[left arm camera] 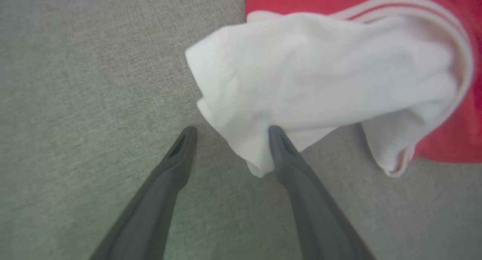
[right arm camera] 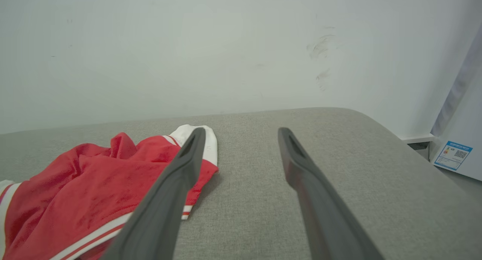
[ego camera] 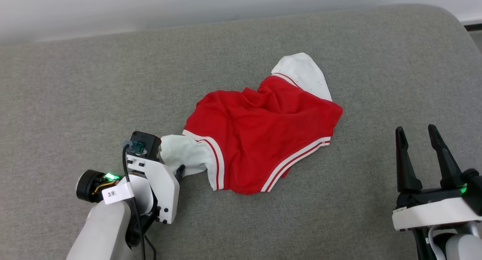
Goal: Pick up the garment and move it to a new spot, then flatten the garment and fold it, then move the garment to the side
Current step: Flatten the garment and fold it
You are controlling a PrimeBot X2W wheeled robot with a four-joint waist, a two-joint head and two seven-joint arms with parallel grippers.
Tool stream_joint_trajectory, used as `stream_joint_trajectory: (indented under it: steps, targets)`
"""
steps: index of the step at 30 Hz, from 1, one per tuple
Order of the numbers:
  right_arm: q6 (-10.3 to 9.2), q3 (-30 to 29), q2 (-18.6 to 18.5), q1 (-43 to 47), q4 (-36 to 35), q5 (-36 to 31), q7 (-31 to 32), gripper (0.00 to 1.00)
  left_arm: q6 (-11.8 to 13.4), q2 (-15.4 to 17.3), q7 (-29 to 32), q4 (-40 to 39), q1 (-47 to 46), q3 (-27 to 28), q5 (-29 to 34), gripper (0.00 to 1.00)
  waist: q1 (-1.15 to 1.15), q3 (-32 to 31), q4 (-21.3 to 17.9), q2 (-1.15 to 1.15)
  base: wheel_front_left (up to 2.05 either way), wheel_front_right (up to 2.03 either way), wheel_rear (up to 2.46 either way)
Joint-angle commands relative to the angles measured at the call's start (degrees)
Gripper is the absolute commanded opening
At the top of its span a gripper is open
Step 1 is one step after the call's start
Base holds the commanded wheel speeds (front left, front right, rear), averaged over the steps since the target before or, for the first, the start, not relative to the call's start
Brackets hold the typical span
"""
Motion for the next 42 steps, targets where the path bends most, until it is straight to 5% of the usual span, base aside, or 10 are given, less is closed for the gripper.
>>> stream_joint_trajectory:
  steps: [1,6,7,8,19,28,36,38,42]
  targets:
    - [-0.04,0.1,0.3,-0.9,0.2,-0.3,-0.4,1.00,0.4,0.2,0.1,0.6,-0.8,-0.1,0.3,1.00,-0.01,0.9,-0.6,0.00,0.00,0.00,0.00]
    - [-0.04,0.3,0.6,-1.3,1.1,-0.5,-1.1,1.00,-0.3,0.6,1.5,4.7,-0.8,-1.0,-0.1,0.94,-0.01,2.1,-1.0,0.00,0.00,0.00,0.00]
    - [-0.04,0.3,0.6,-1.4,1.3,-0.6,-1.2,1.00,-0.6,0.4,2.1,5.4,-0.6,-1.3,-0.5,0.18,-0.01,2.2,-1.0,0.00,0.00,0.00,0.00]
    - [-0.04,0.4,0.6,-1.5,1.5,-0.7,-1.3,1.00,-0.9,0.3,2.5,5.9,-0.3,-1.7,-0.9,0.00,-0.01,2.1,-0.9,0.00,0.00,0.00,0.00]
    - [-0.04,-1.1,0.8,-0.4,3.6,-2.2,-0.3,1.00,-0.6,1.5,-0.5,1.8,2.6,1.9,-5.2,0.00,-0.01,-2.1,2.8,0.00,0.00,0.00,0.00]
    - [-0.04,-2.2,1.1,0.2,5.5,-3.0,1.2,1.00,0.3,6.8,4.8,-4.7,8.6,7.1,-9.8,0.00,-0.01,-4.5,5.1,0.00,0.00,0.00,0.00]
    - [-0.04,-2.2,1.3,0.2,7.5,-3.4,1.9,1.00,0.3,7.8,5.5,-3.7,10.1,6.1,-9.4,0.00,-0.01,-5.4,5.3,0.00,0.00,0.00,0.00]
    - [-0.04,-2.4,1.4,0.5,7.8,-3.5,2.0,1.00,0.4,7.4,3.4,-3.4,9.5,5.9,-8.6,1.00,-0.01,-5.8,5.5,0.00,0.00,0.00,0.00]
    - [-0.04,-3.1,1.4,1.0,7.9,-3.7,2.5,1.00,1.1,6.3,-1.9,-3.0,8.8,5.4,-6.7,1.00,-0.01,-6.7,6.1,0.00,0.00,0.00,0.00]
